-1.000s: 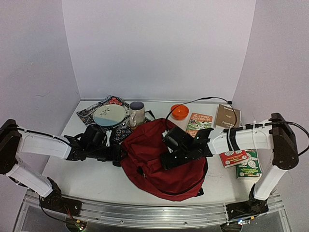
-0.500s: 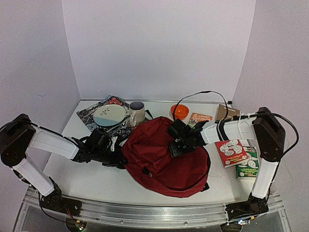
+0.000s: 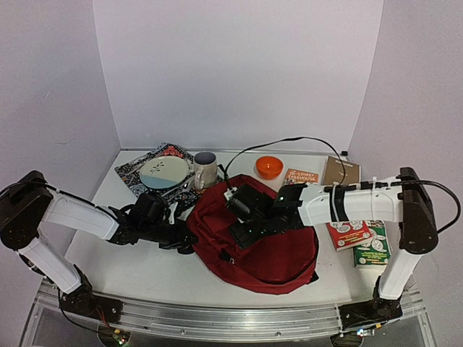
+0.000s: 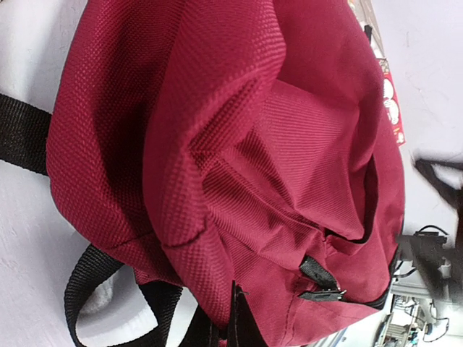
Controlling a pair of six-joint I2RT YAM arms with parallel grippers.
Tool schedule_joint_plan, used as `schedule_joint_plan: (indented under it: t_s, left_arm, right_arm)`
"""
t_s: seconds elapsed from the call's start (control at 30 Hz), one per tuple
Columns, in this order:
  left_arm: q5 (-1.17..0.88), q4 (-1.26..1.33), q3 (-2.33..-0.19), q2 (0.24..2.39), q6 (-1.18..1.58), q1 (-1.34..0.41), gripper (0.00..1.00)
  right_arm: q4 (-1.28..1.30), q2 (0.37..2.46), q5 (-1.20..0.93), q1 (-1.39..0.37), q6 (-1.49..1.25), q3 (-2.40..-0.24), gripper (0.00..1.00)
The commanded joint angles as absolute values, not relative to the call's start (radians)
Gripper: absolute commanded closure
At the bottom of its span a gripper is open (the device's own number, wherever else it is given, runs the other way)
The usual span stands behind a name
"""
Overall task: Pack the student bag
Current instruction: Grab the largest pocket of the student bag.
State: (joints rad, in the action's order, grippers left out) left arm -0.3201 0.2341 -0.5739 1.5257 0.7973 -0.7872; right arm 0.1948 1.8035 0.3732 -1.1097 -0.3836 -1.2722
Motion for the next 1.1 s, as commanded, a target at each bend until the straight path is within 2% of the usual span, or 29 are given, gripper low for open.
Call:
schedule_joint_plan:
  t_s: [0.0,0.5,1.07]
  left_arm:
    - [-0.334,0.313,-0.583,1.480,0.834,-0.796,1.00]
    - [-0.342,0.313,-0.584,1.443,0.854,-0.802,1.00]
    - [-0.339,0.313,-0.581,1.425,0.859,-0.804,1.00]
  right_arm:
    - [0.337,1.782,0.368,-1.193,-0.360,-1.372,0.36]
    - [0.528,2.034,0.353,-1.281,-0.282,-1.625,0.62]
    - [0.568,2.142,0.367,-1.283,-0.252,-1.678,0.68]
